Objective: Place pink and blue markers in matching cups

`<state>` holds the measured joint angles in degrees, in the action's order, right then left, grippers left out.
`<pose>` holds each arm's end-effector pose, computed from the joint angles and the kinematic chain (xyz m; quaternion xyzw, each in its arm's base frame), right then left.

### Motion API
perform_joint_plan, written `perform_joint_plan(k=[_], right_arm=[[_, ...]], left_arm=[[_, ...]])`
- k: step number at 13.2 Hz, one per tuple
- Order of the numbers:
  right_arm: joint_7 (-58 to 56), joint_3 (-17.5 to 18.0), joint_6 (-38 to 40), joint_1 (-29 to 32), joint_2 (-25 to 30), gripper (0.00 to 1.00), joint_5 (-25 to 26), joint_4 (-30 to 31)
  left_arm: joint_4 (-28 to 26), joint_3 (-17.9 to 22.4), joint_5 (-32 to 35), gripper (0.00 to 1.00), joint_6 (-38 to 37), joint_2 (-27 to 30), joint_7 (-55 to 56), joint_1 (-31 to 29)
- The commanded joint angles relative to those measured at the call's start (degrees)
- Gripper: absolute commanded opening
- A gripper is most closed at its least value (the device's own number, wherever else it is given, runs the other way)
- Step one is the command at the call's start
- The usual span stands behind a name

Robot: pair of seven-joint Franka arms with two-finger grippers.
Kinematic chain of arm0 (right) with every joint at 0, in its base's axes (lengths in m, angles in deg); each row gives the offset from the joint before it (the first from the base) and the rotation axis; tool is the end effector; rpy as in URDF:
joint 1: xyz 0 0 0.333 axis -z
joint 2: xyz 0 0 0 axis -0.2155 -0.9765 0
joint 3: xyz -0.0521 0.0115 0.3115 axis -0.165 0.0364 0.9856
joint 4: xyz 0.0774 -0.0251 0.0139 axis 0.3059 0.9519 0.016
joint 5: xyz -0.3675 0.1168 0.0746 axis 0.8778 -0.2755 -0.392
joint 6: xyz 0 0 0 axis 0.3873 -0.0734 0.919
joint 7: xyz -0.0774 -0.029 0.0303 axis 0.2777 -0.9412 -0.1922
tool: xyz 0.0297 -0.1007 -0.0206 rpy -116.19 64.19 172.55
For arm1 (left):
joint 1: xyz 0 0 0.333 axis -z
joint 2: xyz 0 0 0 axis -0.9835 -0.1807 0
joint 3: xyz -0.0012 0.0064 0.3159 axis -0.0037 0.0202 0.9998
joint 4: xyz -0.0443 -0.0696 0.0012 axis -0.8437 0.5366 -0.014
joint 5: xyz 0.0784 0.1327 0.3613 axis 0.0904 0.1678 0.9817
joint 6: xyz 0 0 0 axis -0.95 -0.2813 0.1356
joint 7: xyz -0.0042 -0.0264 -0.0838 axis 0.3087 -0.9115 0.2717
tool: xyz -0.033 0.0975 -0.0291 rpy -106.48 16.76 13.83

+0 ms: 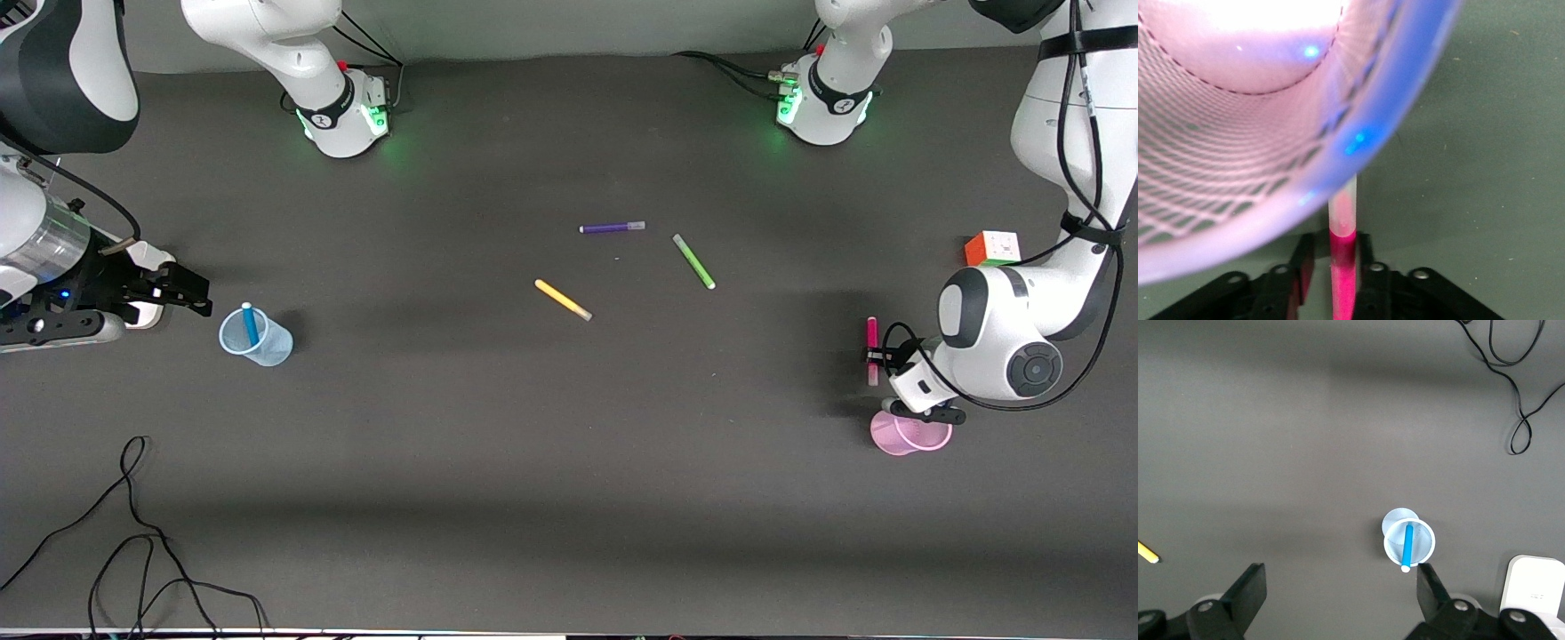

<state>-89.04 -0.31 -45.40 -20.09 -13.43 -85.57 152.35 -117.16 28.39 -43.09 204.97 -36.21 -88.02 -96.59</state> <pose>0.5849 0.0196 0.5609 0.9993 0.0349 0.0110 0.0101 0.6004 0.0344 0.1725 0.9852 -0.0689 -0.1500 0.0457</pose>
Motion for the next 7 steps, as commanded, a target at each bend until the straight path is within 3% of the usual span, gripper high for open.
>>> perform_joint_plan(k=[1,2,7], right_arm=[[0.48,0.05,0.49,0.01,-0.25,1.0,0.79,-0.8],[0.48,0.05,0.49,0.01,-0.16,1.0,0.79,-0.72],[0.57,-0.04,0.49,0.01,0.1,1.0,1.22,-0.54]], left_arm=[[-2.19,-0.02,0.39,0.1,1.52,1.54,-0.12,0.04],[-2.19,-0.02,0.21,0.0,1.43,1.54,0.15,0.12],[-1.31,-0.28,0.12,0.0,-1.37,2.77,5.32,1.35]])
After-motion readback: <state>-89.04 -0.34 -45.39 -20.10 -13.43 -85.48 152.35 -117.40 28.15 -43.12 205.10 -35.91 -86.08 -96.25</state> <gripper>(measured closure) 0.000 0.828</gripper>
